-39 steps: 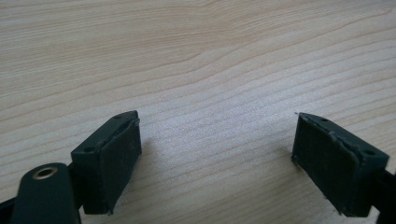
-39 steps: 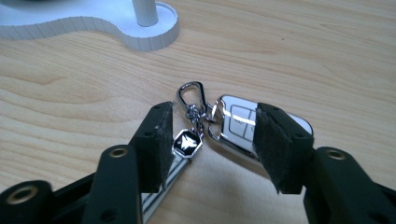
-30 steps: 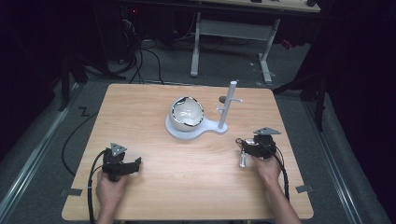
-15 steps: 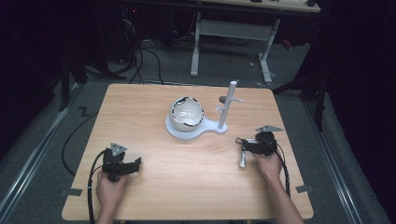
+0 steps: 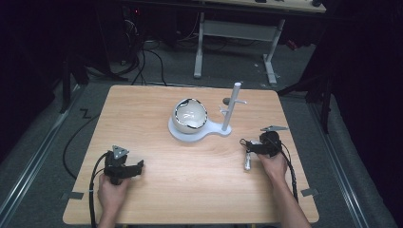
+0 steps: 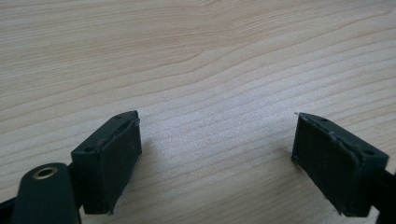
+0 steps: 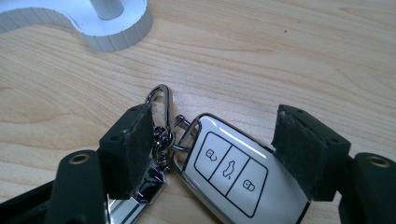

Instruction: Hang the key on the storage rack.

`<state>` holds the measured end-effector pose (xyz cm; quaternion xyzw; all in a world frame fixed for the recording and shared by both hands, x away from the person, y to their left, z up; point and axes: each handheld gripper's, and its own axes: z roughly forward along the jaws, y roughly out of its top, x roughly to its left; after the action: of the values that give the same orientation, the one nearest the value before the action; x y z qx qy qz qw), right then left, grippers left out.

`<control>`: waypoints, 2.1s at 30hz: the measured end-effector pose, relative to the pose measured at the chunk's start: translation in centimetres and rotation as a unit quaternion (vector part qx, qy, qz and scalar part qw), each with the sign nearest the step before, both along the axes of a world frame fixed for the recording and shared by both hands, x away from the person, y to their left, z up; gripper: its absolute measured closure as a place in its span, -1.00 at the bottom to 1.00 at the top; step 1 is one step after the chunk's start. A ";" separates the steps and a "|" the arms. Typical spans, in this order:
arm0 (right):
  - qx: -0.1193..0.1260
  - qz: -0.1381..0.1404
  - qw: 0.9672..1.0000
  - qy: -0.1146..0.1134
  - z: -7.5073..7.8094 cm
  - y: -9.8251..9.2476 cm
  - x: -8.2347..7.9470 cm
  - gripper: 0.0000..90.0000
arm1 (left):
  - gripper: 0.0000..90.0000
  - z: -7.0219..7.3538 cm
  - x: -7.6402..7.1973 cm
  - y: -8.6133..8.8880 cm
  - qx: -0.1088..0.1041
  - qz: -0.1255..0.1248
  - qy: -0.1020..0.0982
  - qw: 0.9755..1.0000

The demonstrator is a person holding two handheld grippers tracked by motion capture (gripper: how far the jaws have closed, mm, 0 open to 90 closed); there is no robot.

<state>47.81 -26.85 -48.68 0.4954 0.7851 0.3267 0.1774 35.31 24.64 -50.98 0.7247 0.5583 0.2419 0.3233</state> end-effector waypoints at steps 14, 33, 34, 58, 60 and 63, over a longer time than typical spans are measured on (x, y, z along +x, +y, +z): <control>-0.034 0.012 0.999 -0.008 -0.8 1.5 -1.0 -0.01 | -0.64 0.0 0.0 0.0 0.000 0.000 0.000 1.000; -0.026 0.028 0.999 -0.030 -0.2 1.2 -1.7 0.62 | -0.64 0.0 0.0 0.0 0.000 0.000 0.000 1.000; -0.026 0.028 0.999 -0.031 -0.2 1.3 -1.7 0.62 | -0.64 0.0 0.0 0.0 0.000 0.000 0.000 1.000; 0.009 0.030 0.996 -0.082 1.7 0.0 -3.6 0.75 | -0.64 0.0 0.0 0.0 0.000 0.000 0.000 1.000; 0.012 0.032 0.996 -0.088 2.2 -0.1 -3.8 0.75 | -0.64 0.0 0.0 0.0 0.000 0.000 0.000 1.000; 0.015 0.037 0.994 -0.097 2.8 -0.2 -4.1 0.75 | -0.64 0.0 0.0 0.0 0.000 0.000 0.000 1.000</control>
<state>43.68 -27.01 -45.86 0.4350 0.7768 0.3911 0.2334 35.32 24.64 -50.99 0.7246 0.5583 0.2422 0.3234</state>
